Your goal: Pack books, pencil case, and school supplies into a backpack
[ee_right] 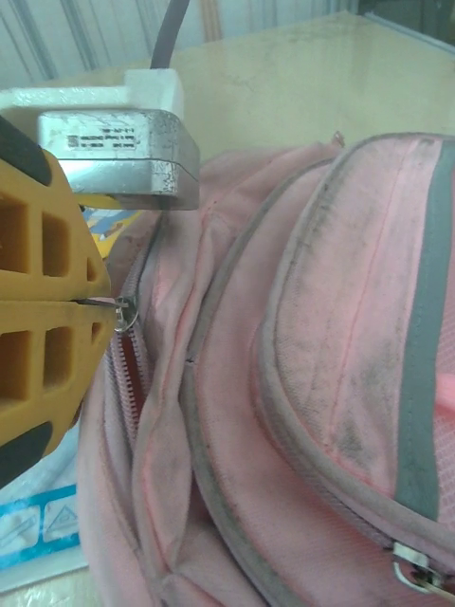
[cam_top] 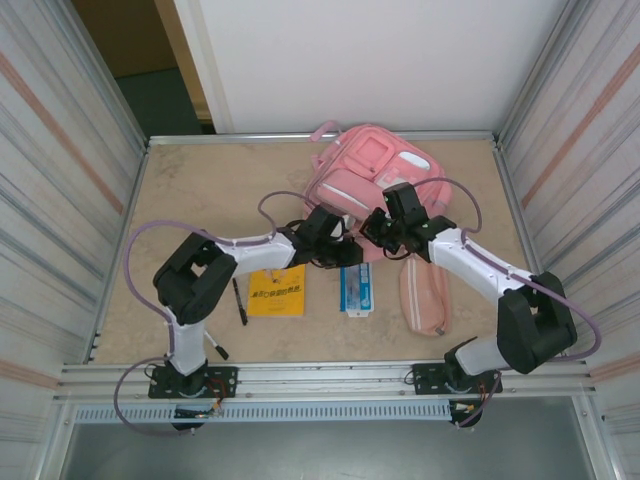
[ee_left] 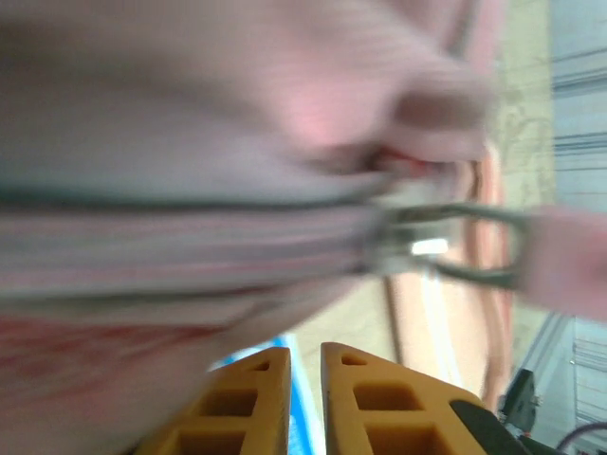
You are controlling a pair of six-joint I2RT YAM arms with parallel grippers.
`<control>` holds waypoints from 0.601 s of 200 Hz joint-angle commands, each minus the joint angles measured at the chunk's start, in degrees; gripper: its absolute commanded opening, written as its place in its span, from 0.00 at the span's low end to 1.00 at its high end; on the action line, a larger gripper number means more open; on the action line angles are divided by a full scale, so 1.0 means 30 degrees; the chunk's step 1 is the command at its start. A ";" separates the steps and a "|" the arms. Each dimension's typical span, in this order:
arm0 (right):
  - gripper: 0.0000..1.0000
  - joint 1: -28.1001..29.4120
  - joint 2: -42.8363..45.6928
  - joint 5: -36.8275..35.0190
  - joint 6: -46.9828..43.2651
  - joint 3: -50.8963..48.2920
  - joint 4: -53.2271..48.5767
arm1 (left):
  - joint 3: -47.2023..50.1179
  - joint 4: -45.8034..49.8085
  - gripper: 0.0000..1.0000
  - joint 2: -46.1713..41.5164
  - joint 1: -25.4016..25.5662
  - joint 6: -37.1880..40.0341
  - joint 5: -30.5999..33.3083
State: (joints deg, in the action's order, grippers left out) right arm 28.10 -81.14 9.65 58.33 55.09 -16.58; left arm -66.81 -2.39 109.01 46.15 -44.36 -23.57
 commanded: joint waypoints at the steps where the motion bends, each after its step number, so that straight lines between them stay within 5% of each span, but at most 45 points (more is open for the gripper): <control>1: 0.00 0.0048 0.0564 0.0969 -0.1435 0.1328 -0.1322 | -0.0026 -0.0784 0.21 -0.0941 -0.0131 0.0494 0.0336; 47: 0.00 0.0587 0.0433 0.0897 -0.4219 0.1733 -0.2951 | 0.6658 -0.5163 0.26 -0.7008 -0.0882 0.5223 0.2237; 73: 0.00 0.0855 -0.0184 0.0805 -0.5113 0.2411 -0.4384 | 0.7754 -0.3973 0.43 -0.8737 -0.1287 0.6708 0.4200; 97: 0.00 0.0859 -0.0700 0.2540 -0.4000 0.2409 -0.3762 | 0.7712 -0.5230 0.66 -0.8713 -0.0382 1.2869 0.2231; 120: 0.00 0.0859 -0.0928 0.3453 -0.2725 0.2269 -0.3216 | 1.0670 -1.2943 0.76 -0.8609 0.1077 1.8881 0.3800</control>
State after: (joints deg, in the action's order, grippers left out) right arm 30.11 -83.20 14.13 47.00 60.51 -27.20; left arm -41.47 -20.80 83.88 45.52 -11.05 -15.09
